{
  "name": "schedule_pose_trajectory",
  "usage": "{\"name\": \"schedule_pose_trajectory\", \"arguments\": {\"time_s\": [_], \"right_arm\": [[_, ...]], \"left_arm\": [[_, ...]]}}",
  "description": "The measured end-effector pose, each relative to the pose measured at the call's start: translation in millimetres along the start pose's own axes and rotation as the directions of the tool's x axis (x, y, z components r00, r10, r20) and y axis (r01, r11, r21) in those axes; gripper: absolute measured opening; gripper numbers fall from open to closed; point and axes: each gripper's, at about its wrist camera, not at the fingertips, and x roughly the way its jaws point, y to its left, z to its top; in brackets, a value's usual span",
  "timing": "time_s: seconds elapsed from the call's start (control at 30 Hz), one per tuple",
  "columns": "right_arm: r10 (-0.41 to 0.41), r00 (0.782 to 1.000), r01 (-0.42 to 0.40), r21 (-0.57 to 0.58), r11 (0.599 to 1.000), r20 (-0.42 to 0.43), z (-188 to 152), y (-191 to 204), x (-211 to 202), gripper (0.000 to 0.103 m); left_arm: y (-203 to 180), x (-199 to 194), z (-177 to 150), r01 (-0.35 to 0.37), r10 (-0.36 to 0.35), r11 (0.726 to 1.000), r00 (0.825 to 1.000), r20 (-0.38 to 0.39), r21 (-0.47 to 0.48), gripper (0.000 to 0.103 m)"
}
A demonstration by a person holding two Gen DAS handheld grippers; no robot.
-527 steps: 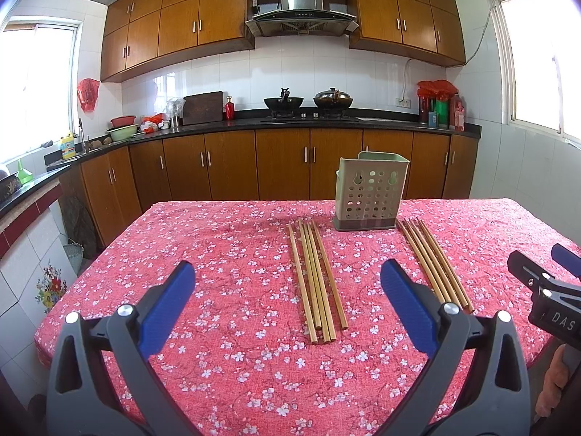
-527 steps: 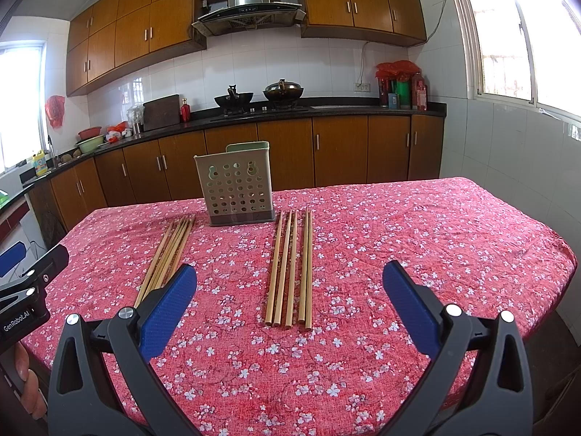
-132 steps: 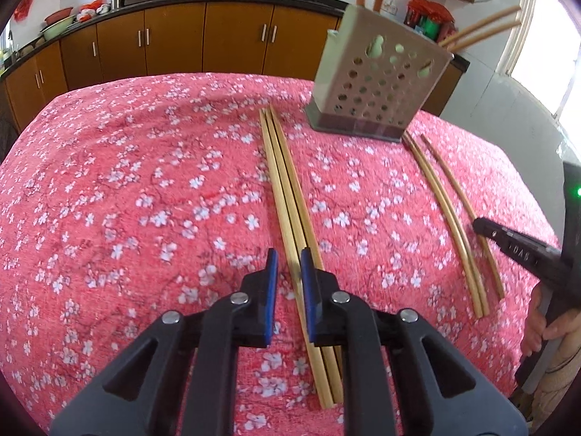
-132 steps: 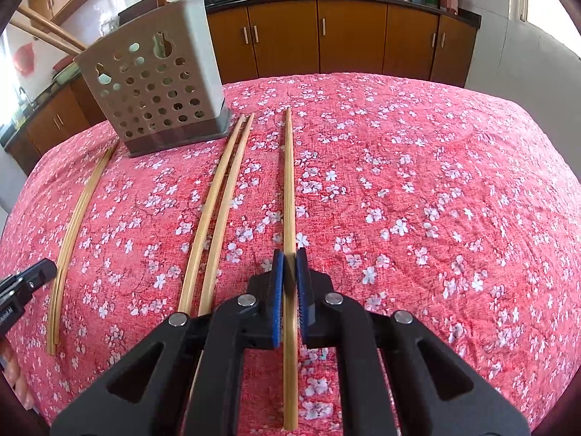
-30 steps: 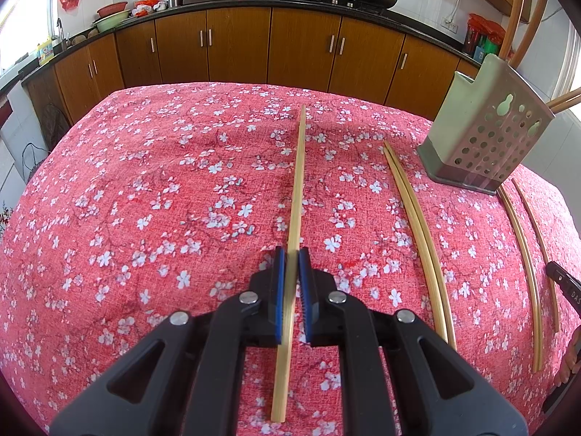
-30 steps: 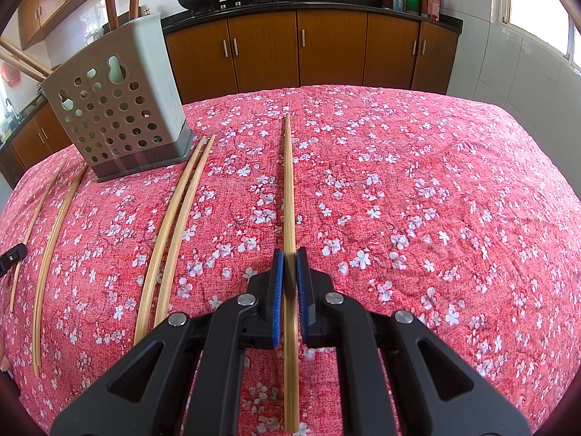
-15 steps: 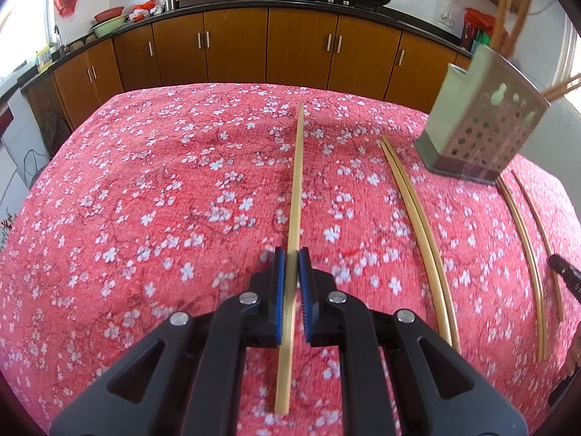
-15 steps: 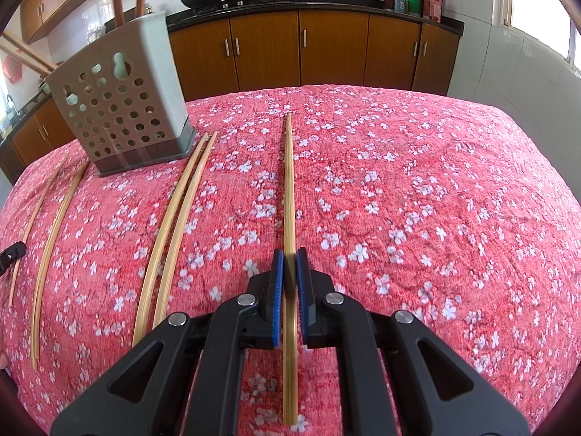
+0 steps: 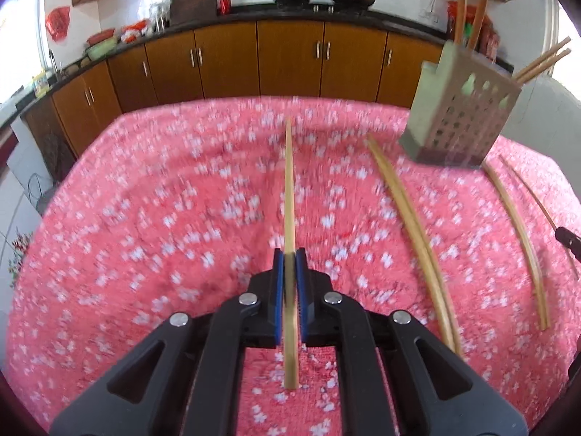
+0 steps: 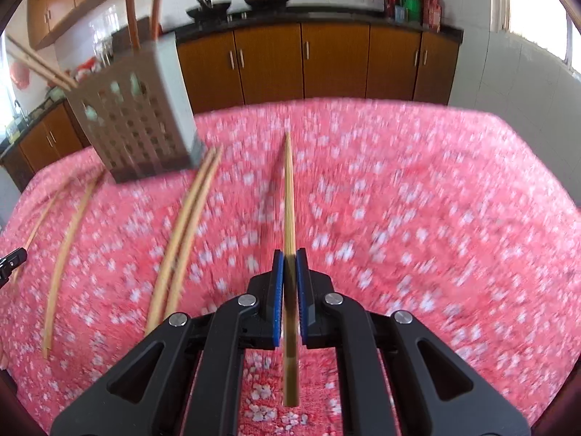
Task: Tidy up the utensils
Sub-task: 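Lift both held chopsticks upright over the grey utensil holder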
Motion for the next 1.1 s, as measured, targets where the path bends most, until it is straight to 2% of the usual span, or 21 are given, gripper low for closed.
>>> {"name": "schedule_pose_trajectory", "arguments": {"time_s": [0.1,0.27,0.43,0.57,0.67,0.73,0.87,1.0,1.1], "right_arm": [[0.001,0.997,-0.001,-0.001,1.0,0.079,16,0,-23,0.008],[0.004,0.98,-0.005,0.001,1.0,0.201,43,2,-57,0.008],[0.018,0.967,-0.02,0.003,1.0,0.254,59,0,-72,0.008],[0.073,0.951,-0.074,-0.006,0.997,0.3,75,5,-92,0.008],[0.143,0.931,-0.147,-0.015,0.989,0.337,90,10,-113,0.008],[0.192,0.913,-0.197,-0.023,0.98,0.36,99,14,-127,0.008],[0.27,0.862,-0.277,-0.046,0.96,0.428,117,27,-154,0.008],[0.287,0.817,-0.296,-0.064,0.953,0.5,133,43,-165,0.008],[0.278,0.792,-0.29,-0.066,0.955,0.544,144,51,-165,0.008]], "left_arm": [[3,-24,16,0.013,-0.012,1.0,0.997,0.07,-0.014,0.008],[5,-66,48,0.045,-0.036,0.998,0.98,0.196,-0.043,0.008],[8,-93,69,0.069,-0.056,0.997,0.962,0.267,-0.04,0.008],[2,-117,80,0.109,-0.1,0.994,0.947,0.306,-0.011,0.008],[-4,-140,88,0.152,-0.149,0.988,0.932,0.332,0.017,0.008],[-12,-153,93,0.18,-0.183,0.983,0.919,0.348,0.04,0.008],[-28,-175,104,0.236,-0.24,0.97,0.889,0.39,0.059,0.008],[-48,-188,123,0.281,-0.275,0.958,0.843,0.462,0.057,0.008],[-62,-194,142,0.306,-0.288,0.951,0.807,0.516,0.051,0.008]]}}
